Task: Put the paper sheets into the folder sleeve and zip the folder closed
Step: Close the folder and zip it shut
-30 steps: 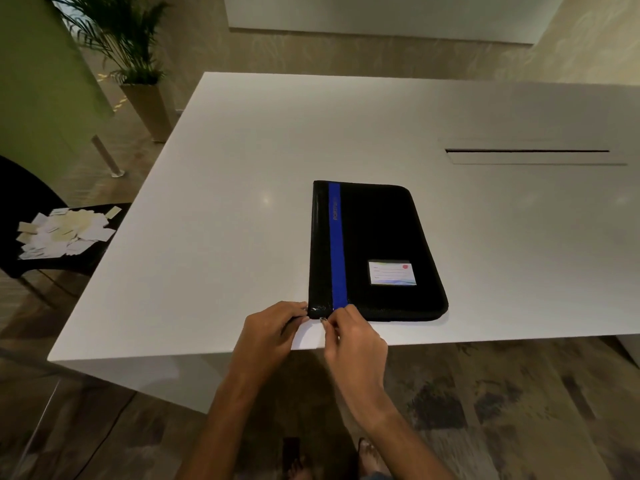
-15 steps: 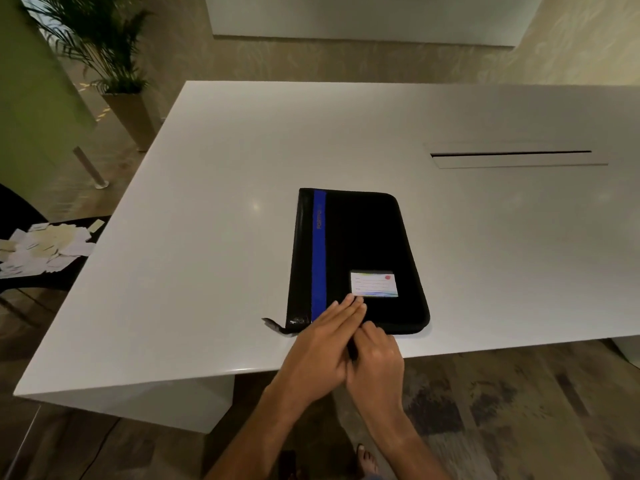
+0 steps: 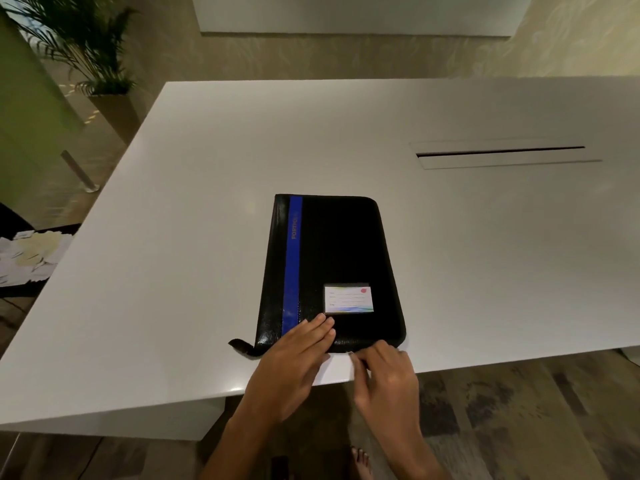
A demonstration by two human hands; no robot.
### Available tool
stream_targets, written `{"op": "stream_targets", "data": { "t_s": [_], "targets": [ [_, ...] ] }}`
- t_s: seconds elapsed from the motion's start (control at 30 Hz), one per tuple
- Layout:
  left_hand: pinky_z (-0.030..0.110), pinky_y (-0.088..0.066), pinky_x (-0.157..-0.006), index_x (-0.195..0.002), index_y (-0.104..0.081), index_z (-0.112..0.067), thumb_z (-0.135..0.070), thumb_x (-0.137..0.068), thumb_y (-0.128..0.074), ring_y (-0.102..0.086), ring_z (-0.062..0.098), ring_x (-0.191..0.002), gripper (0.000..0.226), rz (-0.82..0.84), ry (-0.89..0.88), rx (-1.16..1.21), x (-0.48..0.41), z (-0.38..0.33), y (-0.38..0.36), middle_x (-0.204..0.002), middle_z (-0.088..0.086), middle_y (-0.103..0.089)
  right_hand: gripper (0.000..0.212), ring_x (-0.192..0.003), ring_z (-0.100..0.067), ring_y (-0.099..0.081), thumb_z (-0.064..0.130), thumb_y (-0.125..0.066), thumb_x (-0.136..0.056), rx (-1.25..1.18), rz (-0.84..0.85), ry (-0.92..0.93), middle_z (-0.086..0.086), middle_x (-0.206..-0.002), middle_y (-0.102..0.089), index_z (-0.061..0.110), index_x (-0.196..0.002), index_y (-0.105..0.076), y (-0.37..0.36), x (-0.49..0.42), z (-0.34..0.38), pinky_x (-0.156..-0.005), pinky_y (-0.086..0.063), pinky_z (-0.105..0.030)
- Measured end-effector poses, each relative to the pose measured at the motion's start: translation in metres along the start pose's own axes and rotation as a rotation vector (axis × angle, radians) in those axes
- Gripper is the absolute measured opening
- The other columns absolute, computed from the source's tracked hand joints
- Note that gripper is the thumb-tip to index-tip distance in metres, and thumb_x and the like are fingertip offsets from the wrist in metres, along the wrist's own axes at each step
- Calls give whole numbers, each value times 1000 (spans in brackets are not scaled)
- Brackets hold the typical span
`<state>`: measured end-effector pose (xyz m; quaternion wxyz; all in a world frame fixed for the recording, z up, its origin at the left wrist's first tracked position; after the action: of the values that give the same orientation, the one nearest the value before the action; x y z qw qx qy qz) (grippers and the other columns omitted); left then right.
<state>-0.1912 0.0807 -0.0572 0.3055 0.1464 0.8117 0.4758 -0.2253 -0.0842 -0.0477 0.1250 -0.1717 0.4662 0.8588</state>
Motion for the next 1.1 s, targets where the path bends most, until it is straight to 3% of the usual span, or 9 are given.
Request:
{"op": "stream_targets", "data": {
  "t_s": [0.17, 0.3, 0.37, 0.43, 0.47, 0.57, 0.8, 1.0, 1.1],
  "targets": [
    [37, -51, -120, -137, -77, -18, -43, -107, -69, -60, 10, -146, 39, -144, 88, -26, -2, -2, 6, -149, -4, -70, 27, -72, -17, -68, -4, -98, -73, -11, -35, -45, -2, -83, -74, 10, -86, -79, 32, -5, -52, -65, -57, -37],
    [27, -53, -92, -102, -82, -15, -38, -111, -57, -75, 17, -102, 35, -225, 167, -107, -57, -25, 11, -105, 0, -82, 17, -77, -17, -67, 2, -92, -85, -72, 37, 44, -2, -85, -74, 11, -87, -78, 36, -15, -62, -67, -59, -39],
    [37, -55, -107, -126, -77, -15, -40, -110, -54, -70, 24, -126, 38, -109, 175, -103, -99, -42, -8, -130, 5, -77, 11, -78, -13, -66, 10, -88, -89, -118, 72, 80, 1, -86, -75, 13, -87, -78, 36, -21, -62, -69, -58, -32],
    [51, -34, -132, -159, -55, -16, -53, -111, -40, -37, 29, -162, 62, 71, 236, -91, -128, -49, -38, -170, 8, -48, 9, -78, -9, -65, 16, -87, -88, -147, 108, 121, 4, -87, -77, 16, -86, -78, 37, -28, -63, -72, -55, -23],
    [53, -22, -136, -167, -44, -18, -58, -111, -31, -22, 29, -168, 70, 128, 262, -115, -136, -49, -50, -179, 7, -32, 11, -77, -7, -64, 15, -88, -87, -153, 119, 136, 5, -86, -78, 16, -85, -78, 38, -33, -66, -73, -53, -20],
    [54, -14, -138, -172, -31, -20, -64, -111, -18, -8, 29, -171, 76, 160, 277, -200, -141, -44, -70, -183, 6, -17, 16, -72, -5, -59, 13, -89, -85, -155, 145, 179, 6, -80, -74, 17, -78, -75, 40, -45, -71, -69, -47, -17],
    [53, -21, -137, -171, -33, -23, -62, -115, -26, -12, 24, -171, 69, 117, 265, -227, -136, -39, -77, -182, 2, -21, 13, -70, 0, -45, 17, -82, -86, -131, 205, 206, 6, -75, -70, 17, -77, -73, 41, -57, -89, -74, -29, -5],
    [52, -22, -136, -171, -34, -24, -71, -111, -25, -9, 22, -171, 76, 137, 255, -206, -133, -37, -74, -183, 0, -19, 21, -67, 0, -49, 27, -69, -94, -123, 198, 246, 7, -72, -67, 18, -75, -73, 42, -61, -95, -69, -36, -12],
    [54, -17, -137, -170, -36, -21, -84, -104, -27, -5, 24, -172, 91, 172, 257, -159, -133, -35, -75, -184, 3, -17, 20, -65, -7, -50, 19, -73, -93, -117, 168, 220, 7, -71, -61, 17, -74, -68, 44, -61, -98, -60, -39, -17]
  ]
}}
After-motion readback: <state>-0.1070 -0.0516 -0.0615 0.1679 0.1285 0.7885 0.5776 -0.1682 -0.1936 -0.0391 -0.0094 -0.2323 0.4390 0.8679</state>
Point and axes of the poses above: each hand's wrist, its own x-axis away from the middle knuckle, its own y-axis out of the back of the hand, z = x × y, the point moved 9 cm from there along -x, towards the middle knuckle
